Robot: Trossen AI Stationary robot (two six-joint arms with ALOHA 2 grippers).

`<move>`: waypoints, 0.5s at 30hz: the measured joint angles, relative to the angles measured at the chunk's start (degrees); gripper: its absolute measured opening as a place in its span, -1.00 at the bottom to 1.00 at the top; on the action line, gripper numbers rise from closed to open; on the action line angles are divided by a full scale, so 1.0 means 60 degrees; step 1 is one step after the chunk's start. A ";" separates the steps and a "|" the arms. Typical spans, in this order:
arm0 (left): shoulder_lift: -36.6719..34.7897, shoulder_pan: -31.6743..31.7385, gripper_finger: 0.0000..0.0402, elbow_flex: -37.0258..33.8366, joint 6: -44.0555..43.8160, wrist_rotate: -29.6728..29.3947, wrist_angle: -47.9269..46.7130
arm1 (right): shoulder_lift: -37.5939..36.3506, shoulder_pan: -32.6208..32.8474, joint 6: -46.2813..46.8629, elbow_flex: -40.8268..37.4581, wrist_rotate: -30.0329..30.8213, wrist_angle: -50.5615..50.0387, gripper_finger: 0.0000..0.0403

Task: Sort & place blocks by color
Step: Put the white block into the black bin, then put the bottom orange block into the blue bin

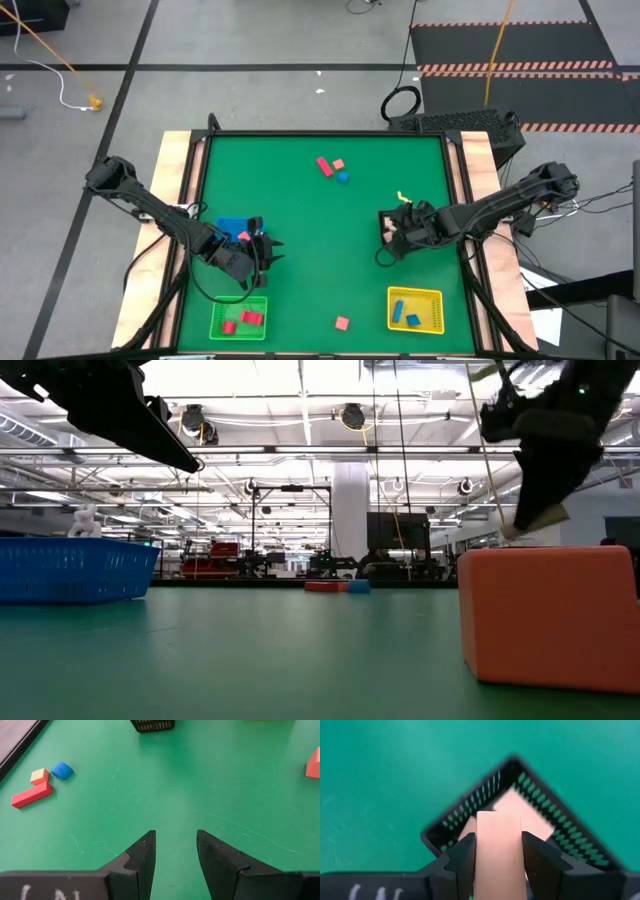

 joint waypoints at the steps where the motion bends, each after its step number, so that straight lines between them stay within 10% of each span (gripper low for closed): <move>1: 0.0000 0.0025 -0.28 0.0000 0.0012 0.0004 0.0002 | -0.0003 0.0000 0.0129 -0.0096 -0.0181 -0.0003 -0.28; 15: 0.0000 0.1546 -0.28 0.0000 0.0115 -0.0009 0.0617 | -0.0254 -0.0033 0.0565 -0.0337 -0.0426 0.0271 0.19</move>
